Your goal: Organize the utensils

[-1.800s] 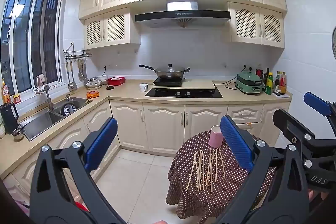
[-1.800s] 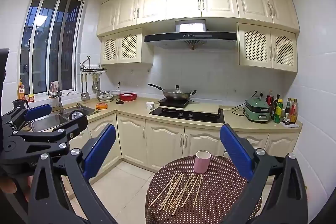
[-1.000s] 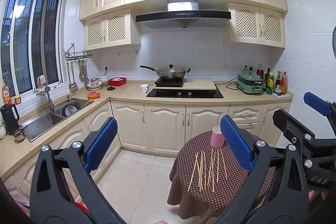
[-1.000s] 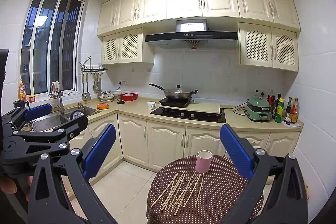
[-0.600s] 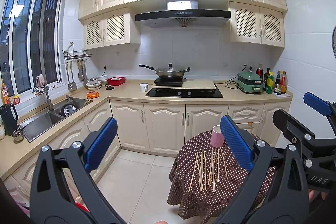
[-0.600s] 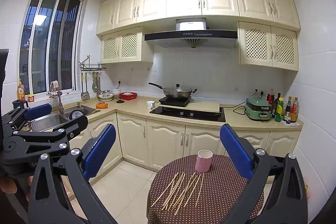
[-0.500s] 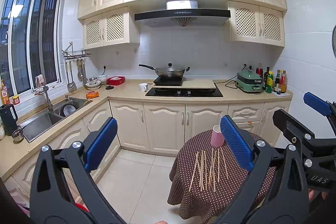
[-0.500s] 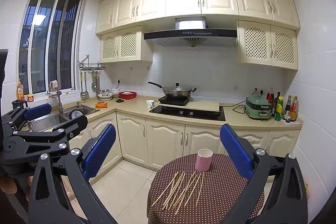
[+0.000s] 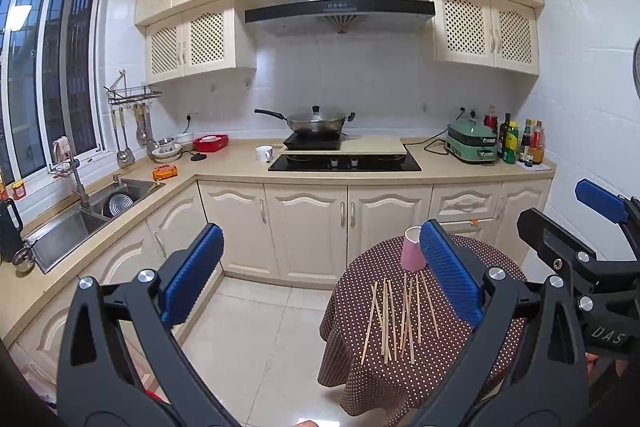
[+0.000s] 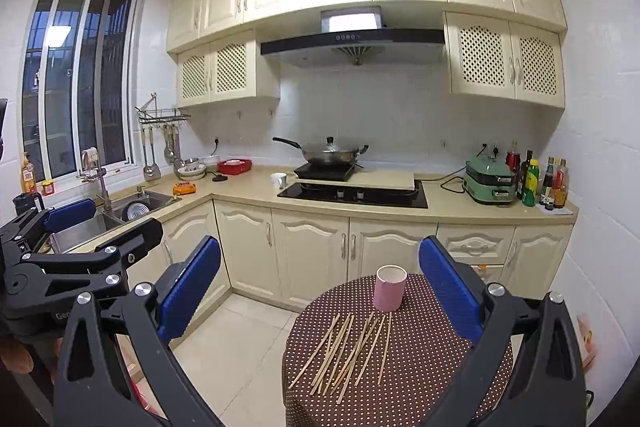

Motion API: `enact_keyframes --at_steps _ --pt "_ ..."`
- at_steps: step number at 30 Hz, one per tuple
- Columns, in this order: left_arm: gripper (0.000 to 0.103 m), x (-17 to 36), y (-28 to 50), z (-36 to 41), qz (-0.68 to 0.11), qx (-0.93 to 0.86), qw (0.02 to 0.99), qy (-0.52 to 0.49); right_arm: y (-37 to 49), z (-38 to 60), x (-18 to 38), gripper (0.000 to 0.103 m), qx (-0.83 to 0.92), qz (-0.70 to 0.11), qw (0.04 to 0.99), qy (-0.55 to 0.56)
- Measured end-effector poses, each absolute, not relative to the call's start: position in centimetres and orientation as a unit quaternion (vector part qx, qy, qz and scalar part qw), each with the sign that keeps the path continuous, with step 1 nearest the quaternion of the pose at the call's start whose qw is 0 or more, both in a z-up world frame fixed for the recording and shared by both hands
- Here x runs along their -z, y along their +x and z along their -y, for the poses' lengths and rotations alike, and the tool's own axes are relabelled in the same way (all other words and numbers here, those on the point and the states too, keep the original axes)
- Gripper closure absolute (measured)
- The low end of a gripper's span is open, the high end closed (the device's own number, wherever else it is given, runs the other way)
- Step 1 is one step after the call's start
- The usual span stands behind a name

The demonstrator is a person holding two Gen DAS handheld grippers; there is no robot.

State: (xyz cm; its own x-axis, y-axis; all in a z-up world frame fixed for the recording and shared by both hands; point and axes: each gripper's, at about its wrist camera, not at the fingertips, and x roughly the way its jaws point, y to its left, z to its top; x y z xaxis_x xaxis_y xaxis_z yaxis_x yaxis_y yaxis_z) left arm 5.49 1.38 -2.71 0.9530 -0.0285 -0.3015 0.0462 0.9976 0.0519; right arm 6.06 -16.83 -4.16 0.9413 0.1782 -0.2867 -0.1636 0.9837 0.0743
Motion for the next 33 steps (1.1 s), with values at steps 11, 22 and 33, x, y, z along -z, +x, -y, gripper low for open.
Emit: enact_keyframes --at_steps 11,22,33 --pt "0.006 7.6 15.0 1.3 -0.226 0.02 0.973 0.053 15.3 19.4 9.0 0.007 -0.091 -0.225 0.97 0.032" --pt "0.007 19.0 30.3 4.4 -0.406 0.013 0.911 0.064 28.7 23.7 19.6 0.007 -0.082 -0.389 0.916 0.064" --pt "0.007 32.1 39.8 5.4 -0.568 0.038 0.821 0.042 37.4 26.4 31.4 0.035 -0.09 -0.556 0.819 0.105"
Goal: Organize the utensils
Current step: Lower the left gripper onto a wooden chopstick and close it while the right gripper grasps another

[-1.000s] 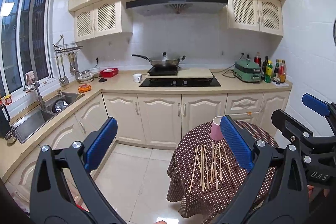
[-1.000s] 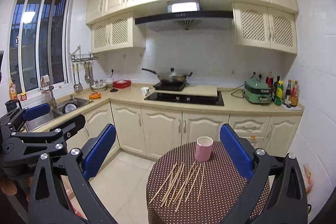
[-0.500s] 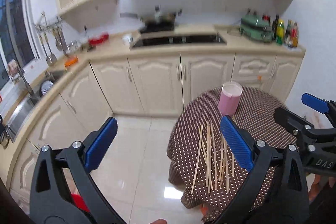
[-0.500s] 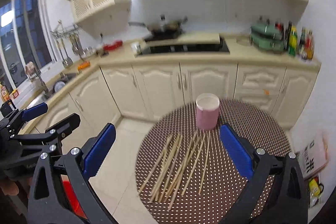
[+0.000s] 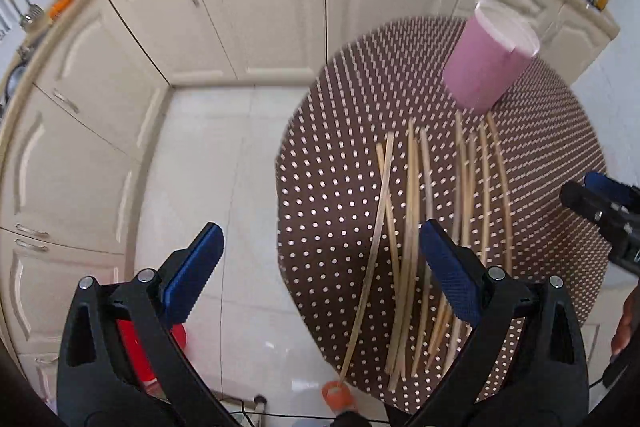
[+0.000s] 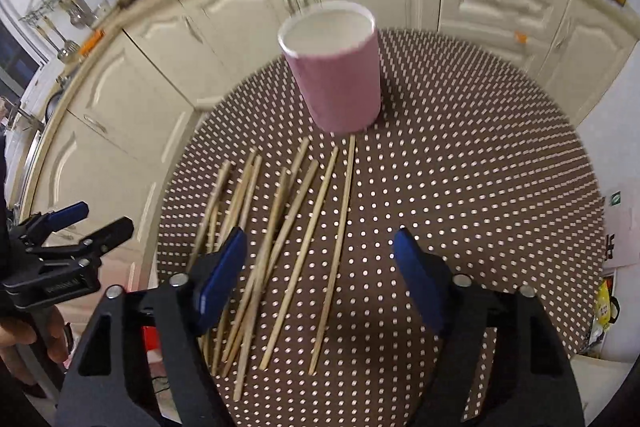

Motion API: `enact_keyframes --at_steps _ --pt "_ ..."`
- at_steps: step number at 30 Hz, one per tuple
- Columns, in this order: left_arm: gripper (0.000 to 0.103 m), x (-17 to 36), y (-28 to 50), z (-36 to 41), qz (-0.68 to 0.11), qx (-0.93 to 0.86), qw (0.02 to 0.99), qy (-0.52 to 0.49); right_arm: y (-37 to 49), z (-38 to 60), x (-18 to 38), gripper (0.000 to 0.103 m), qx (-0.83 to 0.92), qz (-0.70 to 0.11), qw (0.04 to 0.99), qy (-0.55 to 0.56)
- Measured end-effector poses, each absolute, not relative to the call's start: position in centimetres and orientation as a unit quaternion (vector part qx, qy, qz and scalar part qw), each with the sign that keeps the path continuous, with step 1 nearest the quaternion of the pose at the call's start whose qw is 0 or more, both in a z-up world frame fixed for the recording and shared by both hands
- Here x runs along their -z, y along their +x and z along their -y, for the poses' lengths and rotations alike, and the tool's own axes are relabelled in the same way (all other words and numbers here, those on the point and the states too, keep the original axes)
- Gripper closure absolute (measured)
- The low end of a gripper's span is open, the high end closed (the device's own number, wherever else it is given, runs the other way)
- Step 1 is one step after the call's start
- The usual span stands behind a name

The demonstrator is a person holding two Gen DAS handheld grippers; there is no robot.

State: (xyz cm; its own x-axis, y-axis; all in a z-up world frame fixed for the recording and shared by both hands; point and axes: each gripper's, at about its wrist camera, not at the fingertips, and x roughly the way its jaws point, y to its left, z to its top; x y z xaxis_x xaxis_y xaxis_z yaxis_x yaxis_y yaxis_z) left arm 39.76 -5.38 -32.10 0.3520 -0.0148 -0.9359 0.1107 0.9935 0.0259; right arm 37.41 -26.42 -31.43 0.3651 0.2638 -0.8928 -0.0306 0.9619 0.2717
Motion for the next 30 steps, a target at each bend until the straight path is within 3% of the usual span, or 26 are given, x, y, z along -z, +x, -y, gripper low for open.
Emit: enact_keyframes --at_steps 12,17,20,22,30 --pt "0.042 38.9 43.8 7.6 -0.648 0.062 0.758 0.048 42.2 26.7 35.4 0.056 -0.104 -0.621 0.772 0.085" --pt "0.042 39.5 44.6 7.4 -0.644 0.065 0.761 0.032 43.2 27.1 35.5 0.059 -0.098 -0.63 0.767 0.072" --pt "0.044 39.3 44.4 7.6 -0.645 0.069 0.76 0.033 44.3 27.4 35.4 0.066 -0.085 -0.637 0.764 0.059" --pt "0.053 39.5 44.8 7.6 -0.648 0.072 0.758 0.028 44.8 27.8 35.4 0.069 -0.08 -0.644 0.759 0.056" --pt "0.055 38.7 44.5 7.8 -0.646 0.086 0.759 0.01 47.7 28.5 36.2 0.07 -0.077 -0.646 0.758 0.047"
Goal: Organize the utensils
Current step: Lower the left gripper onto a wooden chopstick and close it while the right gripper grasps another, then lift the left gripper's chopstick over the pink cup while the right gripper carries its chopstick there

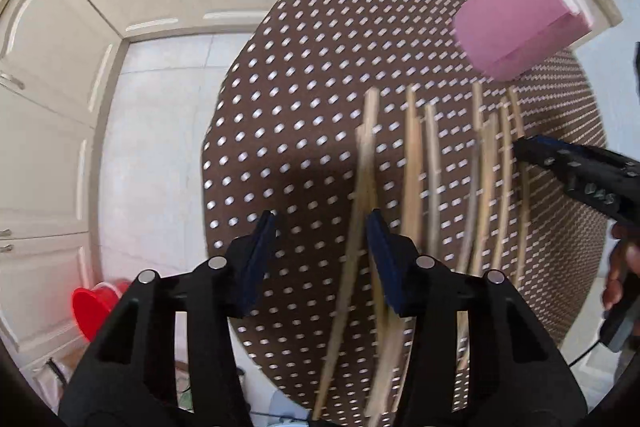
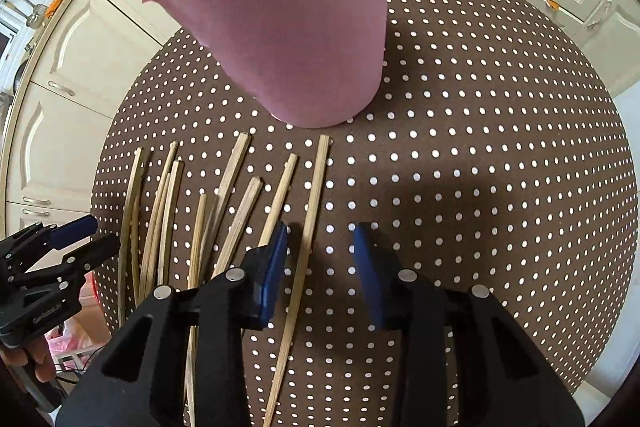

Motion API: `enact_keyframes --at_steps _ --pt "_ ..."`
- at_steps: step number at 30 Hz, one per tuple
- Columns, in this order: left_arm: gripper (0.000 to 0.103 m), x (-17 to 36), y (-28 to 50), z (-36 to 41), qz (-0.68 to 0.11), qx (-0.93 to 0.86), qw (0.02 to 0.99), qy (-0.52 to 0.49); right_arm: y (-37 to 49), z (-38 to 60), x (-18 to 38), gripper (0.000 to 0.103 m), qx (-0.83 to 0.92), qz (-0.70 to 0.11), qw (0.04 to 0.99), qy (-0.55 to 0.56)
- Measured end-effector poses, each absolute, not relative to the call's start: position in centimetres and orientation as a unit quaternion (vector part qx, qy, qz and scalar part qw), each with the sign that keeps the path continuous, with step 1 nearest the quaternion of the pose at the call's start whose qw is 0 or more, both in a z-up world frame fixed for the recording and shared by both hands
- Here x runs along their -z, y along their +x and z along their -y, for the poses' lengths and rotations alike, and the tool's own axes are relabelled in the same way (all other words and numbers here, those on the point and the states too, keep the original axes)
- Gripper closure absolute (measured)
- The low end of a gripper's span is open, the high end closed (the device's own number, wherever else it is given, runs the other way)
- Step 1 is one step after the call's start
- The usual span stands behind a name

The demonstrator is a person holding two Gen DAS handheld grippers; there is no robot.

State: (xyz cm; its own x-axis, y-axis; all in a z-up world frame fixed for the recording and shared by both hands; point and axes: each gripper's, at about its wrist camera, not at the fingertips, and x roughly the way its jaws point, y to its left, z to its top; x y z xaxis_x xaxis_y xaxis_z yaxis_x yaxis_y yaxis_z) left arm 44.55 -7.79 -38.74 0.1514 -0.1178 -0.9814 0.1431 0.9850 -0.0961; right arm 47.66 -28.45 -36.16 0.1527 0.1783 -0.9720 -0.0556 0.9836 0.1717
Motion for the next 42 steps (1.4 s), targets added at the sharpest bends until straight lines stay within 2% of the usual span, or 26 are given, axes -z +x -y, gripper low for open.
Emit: enact_keyframes --at_steps 4,6,11,14,15,17,18,22,29,30,35,38,42 --pt "0.056 39.3 44.7 8.4 -0.65 0.074 0.755 0.041 47.8 28.2 36.4 0.07 -0.083 -0.645 0.758 0.055" --pt "0.067 39.6 45.1 8.1 -0.654 0.066 0.753 0.032 48.0 27.0 37.0 0.072 -0.089 -0.643 0.759 0.062" --pt "0.067 40.4 44.9 9.2 -0.657 0.071 0.748 0.06 49.0 27.1 37.5 0.075 -0.093 -0.643 0.757 0.073" --pt "0.068 40.1 45.2 9.7 -0.658 0.064 0.748 0.056 49.5 28.1 37.3 0.081 -0.092 -0.643 0.757 0.076" --pt "0.072 40.0 45.3 9.8 -0.657 0.063 0.749 0.054 49.4 28.0 37.5 0.083 -0.095 -0.642 0.756 0.081" --pt "0.091 39.9 45.8 10.2 -0.655 0.068 0.751 0.055 49.8 29.1 37.5 0.09 -0.103 -0.643 0.753 0.095" --pt "0.095 40.0 46.1 10.3 -0.655 0.072 0.75 0.053 49.9 29.4 37.6 0.097 -0.111 -0.645 0.749 0.108" --pt "0.097 39.3 46.3 11.1 -0.65 0.09 0.753 0.036 50.4 31.2 37.0 0.103 -0.122 -0.645 0.744 0.125" --pt "0.097 36.7 45.9 11.2 -0.632 0.107 0.768 0.006 50.0 34.0 36.0 0.103 -0.128 -0.637 0.743 0.159" --pt "0.097 36.6 45.7 11.1 -0.63 0.106 0.77 0.004 49.8 34.0 36.1 0.099 -0.13 -0.637 0.741 0.17" --pt "0.097 35.3 44.0 10.3 -0.619 0.107 0.778 0.003 50.4 34.6 36.4 0.096 -0.118 -0.643 0.736 0.176" --pt "0.097 34.8 43.7 10.3 -0.617 0.106 0.78 0.004 50.9 34.4 36.6 0.084 -0.103 -0.651 0.739 0.136" --pt "0.097 35.0 43.9 10.7 -0.616 0.104 0.781 0.0 51.3 34.6 36.1 0.085 -0.098 -0.645 0.75 0.111"
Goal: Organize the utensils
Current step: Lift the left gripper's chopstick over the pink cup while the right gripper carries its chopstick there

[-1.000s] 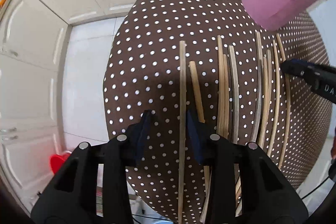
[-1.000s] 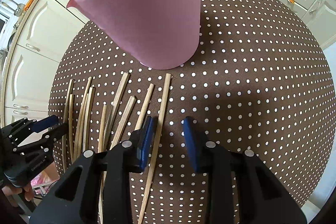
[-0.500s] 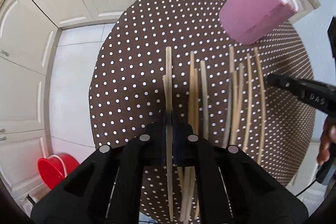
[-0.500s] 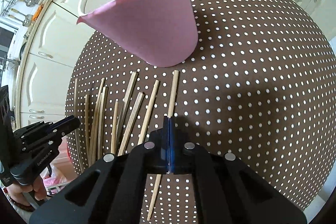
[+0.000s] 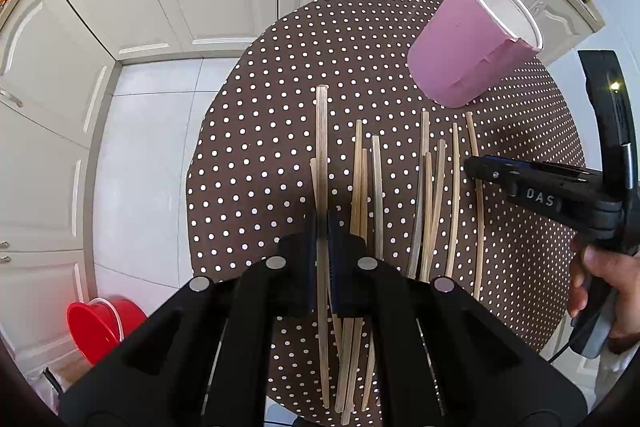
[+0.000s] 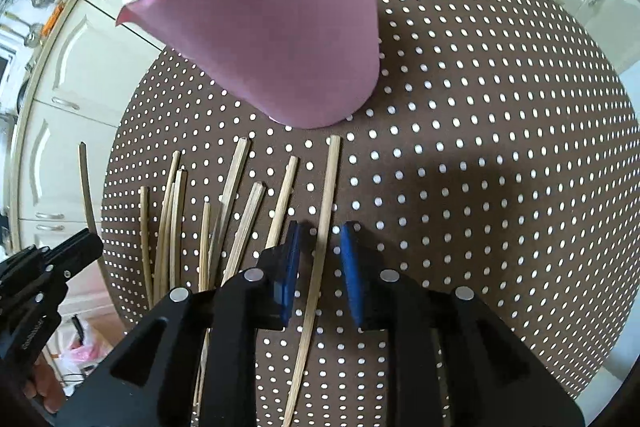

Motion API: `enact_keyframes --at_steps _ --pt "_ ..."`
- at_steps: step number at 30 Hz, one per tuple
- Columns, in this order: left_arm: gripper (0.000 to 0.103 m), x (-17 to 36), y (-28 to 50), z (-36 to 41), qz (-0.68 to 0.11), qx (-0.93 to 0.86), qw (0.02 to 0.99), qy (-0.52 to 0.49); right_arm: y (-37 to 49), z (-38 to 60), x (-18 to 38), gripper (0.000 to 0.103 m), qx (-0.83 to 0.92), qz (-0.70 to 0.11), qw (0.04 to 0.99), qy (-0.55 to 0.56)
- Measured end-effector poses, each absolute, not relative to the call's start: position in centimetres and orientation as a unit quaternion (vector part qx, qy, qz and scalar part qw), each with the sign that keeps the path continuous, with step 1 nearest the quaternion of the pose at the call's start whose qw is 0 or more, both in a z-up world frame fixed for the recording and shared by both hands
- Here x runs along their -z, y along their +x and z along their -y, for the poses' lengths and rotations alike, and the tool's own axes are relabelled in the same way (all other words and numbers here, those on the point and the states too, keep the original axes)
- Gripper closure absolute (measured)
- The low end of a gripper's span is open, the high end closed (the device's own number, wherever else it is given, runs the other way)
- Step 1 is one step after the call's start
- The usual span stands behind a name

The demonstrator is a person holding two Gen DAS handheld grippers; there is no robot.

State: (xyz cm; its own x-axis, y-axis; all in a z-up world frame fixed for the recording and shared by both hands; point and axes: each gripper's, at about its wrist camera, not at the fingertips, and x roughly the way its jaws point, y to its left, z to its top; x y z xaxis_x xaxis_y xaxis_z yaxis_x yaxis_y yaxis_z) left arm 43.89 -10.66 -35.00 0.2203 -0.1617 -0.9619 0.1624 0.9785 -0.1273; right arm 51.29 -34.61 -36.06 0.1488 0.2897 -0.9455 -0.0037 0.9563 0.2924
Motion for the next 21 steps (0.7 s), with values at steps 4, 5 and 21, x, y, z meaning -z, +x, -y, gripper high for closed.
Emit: enact_keyframes --at_steps 4,5,21 --pt "0.097 34.4 43.8 10.7 -0.611 0.11 0.784 0.001 51.8 34.3 35.7 0.098 -0.099 -0.645 0.751 0.101" --pt "0.097 34.2 43.8 10.8 -0.609 0.112 0.786 0.002 51.5 33.4 35.2 0.098 -0.104 -0.645 0.749 0.116" --pt "0.097 22.9 44.4 13.9 -0.505 0.193 0.841 -0.007 47.9 46.0 18.8 0.099 -0.152 -0.508 0.826 0.191"
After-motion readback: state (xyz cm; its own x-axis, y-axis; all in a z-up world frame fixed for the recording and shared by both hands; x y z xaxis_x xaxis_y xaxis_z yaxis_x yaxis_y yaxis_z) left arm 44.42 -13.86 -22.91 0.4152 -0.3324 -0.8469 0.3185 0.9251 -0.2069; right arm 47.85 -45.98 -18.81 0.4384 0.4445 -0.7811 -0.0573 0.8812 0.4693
